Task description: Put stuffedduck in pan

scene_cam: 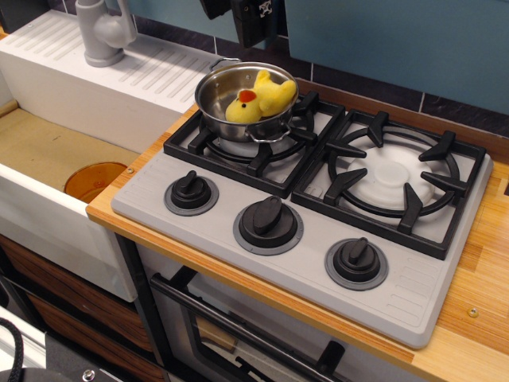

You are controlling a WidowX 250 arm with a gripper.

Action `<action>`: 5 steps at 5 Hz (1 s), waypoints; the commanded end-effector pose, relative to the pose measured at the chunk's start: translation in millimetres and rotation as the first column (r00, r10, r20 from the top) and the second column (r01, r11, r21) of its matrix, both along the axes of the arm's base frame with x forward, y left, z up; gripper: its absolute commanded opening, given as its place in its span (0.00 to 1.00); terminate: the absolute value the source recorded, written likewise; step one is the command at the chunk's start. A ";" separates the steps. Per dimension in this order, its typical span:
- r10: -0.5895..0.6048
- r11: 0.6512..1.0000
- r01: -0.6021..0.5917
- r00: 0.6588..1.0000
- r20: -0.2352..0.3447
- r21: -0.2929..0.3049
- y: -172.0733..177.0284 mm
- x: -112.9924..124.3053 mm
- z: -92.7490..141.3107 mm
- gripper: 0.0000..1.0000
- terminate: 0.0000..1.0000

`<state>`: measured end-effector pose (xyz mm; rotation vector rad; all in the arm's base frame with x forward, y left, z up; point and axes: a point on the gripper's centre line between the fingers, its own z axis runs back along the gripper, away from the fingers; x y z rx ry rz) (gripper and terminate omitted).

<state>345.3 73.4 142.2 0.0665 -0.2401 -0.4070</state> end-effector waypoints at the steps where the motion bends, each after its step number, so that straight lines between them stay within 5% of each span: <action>1: 0.011 0.997 -0.016 0.998 0.065 0.070 2.2 -10.4 24.1 1.00 0.00; 4: 0.030 0.999 -0.030 1.000 0.010 0.023 10.6 -12.2 16.4 1.00 0.00; 5: 0.032 0.997 -0.032 0.999 -0.013 0.064 13.5 -9.5 16.1 1.00 1.00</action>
